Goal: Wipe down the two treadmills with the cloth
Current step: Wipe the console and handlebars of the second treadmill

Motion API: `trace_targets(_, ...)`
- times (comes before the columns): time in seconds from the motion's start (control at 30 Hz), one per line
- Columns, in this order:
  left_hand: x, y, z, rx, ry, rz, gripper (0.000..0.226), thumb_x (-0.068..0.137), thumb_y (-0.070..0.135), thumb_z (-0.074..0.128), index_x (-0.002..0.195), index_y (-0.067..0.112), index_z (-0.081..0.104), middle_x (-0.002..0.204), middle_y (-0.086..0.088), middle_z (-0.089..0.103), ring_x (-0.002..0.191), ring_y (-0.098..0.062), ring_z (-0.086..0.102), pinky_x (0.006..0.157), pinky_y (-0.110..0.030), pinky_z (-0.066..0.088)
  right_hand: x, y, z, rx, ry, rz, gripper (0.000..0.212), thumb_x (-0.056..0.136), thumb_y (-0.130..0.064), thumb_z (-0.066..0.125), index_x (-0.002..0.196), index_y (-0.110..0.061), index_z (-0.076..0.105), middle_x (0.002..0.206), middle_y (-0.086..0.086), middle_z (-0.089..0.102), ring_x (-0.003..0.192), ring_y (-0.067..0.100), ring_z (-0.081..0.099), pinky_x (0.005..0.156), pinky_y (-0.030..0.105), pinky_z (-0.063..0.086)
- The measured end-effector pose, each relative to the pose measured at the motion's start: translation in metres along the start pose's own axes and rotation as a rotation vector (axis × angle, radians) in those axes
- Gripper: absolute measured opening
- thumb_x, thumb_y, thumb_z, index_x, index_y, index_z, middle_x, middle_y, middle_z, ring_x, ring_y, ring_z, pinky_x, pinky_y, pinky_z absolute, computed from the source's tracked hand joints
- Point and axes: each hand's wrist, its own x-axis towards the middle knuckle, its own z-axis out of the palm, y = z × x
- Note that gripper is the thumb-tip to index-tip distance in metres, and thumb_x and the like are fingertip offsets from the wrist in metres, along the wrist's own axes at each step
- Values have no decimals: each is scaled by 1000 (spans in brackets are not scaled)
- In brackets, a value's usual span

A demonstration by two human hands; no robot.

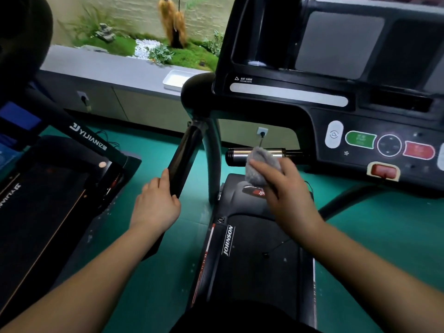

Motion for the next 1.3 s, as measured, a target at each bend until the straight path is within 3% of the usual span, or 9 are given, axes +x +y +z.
trace_targets(0.13,2,-1,2,-5,-2,-1,72,90,29,45,152,14,11,139,-12,40,121,-31,40,95,-47,40,-19,-6,-12,37,134,72,47,88,-18,63,134,-13,55,119,5,43,108,10,42,101,8,27)
trace_targets(0.23,2,-1,2,1,-4,2,72,90,29,46,151,13,12,138,-13,40,120,-32,41,93,-46,41,3,22,-29,-352,153,-104,44,92,-23,56,135,-14,55,125,16,54,117,29,47,105,40,32)
trace_targets(0.37,2,-1,2,0,-9,-1,72,90,28,46,151,13,13,137,-14,41,119,-32,41,93,-47,41,18,56,-31,-848,-88,-196,54,86,-14,39,140,-15,48,117,13,60,120,34,53,113,52,16)
trace_targets(0.5,2,-1,1,12,-12,-3,72,90,29,46,151,14,12,138,-14,40,120,-33,41,93,-47,41,50,43,-42,-962,-277,-289,59,80,-13,28,134,-9,52,95,13,64,90,34,62,112,48,28)
trace_targets(0.63,1,-1,0,6,-4,6,71,90,29,46,151,13,12,137,-15,41,119,-33,42,92,-47,42,85,27,-55,-1005,-652,-317,45,87,-18,47,132,-14,45,113,9,64,102,30,60,110,36,25)
trace_targets(0.77,-1,-1,-1,-1,-7,2,71,91,29,45,151,14,11,137,-14,41,120,-33,41,93,-47,41,75,37,-51,-967,-536,-332,50,79,-11,58,128,-11,51,102,11,67,91,32,63,100,38,37)
trace_targets(0.97,-2,0,-1,-21,-8,-1,71,90,29,45,152,14,12,138,-14,41,120,-33,41,94,-47,41,25,43,-29,-609,6,-197,51,74,-8,46,121,-13,65,82,10,64,76,32,60,85,40,46)
trace_targets(1.17,0,-1,0,-29,3,-2,71,88,27,47,151,14,15,135,-15,43,118,-34,42,94,-48,42,-39,7,0,283,-6,439,22,94,-17,55,112,-25,65,108,-4,64,101,9,56,87,5,37)
trace_targets(1.3,2,-3,2,-38,10,4,72,87,27,48,151,15,16,133,-15,45,117,-34,42,94,-48,42,-42,3,18,532,119,809,35,102,-29,36,112,-7,61,105,5,65,96,14,59,74,11,46)
